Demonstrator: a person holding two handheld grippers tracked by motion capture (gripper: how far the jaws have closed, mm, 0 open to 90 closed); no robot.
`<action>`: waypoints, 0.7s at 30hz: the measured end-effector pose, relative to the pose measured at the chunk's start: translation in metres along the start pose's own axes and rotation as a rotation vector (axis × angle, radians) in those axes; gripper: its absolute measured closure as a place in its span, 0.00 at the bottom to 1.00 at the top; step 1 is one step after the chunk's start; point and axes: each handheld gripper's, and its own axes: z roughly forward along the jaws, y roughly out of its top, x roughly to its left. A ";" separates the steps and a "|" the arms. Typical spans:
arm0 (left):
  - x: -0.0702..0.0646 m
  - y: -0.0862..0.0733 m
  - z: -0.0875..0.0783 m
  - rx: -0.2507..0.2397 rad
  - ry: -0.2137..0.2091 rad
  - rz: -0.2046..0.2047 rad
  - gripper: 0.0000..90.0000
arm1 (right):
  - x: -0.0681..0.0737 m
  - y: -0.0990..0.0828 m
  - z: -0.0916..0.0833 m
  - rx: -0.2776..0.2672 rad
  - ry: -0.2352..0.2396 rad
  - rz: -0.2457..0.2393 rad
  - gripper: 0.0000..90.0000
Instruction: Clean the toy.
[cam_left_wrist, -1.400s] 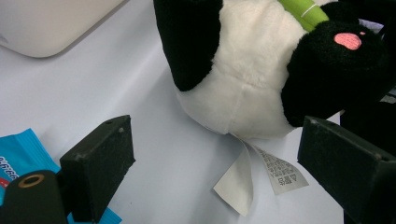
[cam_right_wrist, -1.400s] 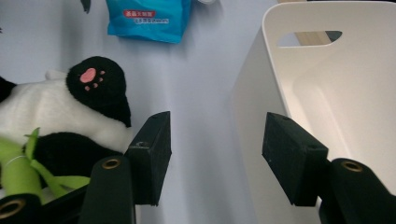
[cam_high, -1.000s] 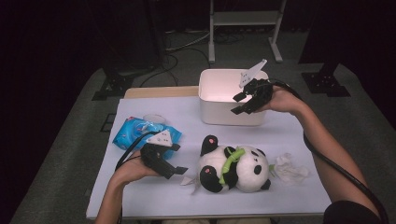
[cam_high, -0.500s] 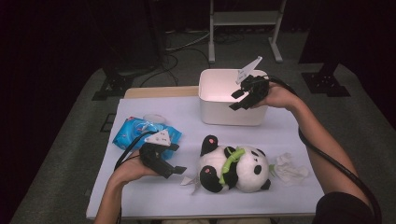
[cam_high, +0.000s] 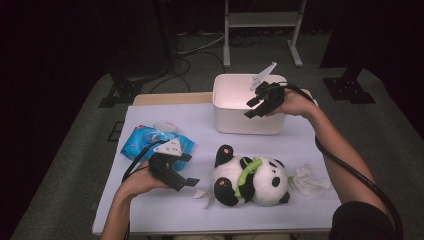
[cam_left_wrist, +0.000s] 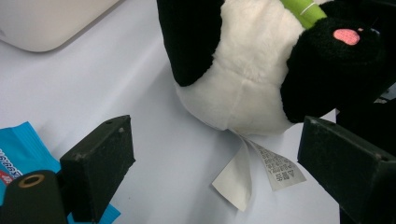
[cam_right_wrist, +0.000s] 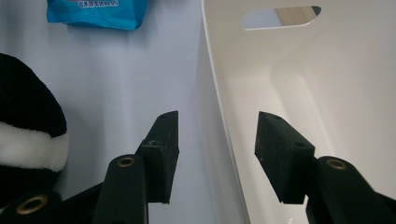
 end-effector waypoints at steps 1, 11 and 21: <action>0.000 0.000 0.000 0.000 0.000 0.000 0.11 | 0.000 0.000 0.000 0.000 0.000 0.000 0.54; 0.000 -0.001 0.000 -0.002 -0.001 -0.006 0.11 | -0.001 -0.001 0.009 0.032 0.000 -0.008 0.69; 0.001 -0.001 -0.001 0.005 0.002 -0.006 0.11 | -0.003 0.001 0.015 0.051 0.012 -0.024 0.87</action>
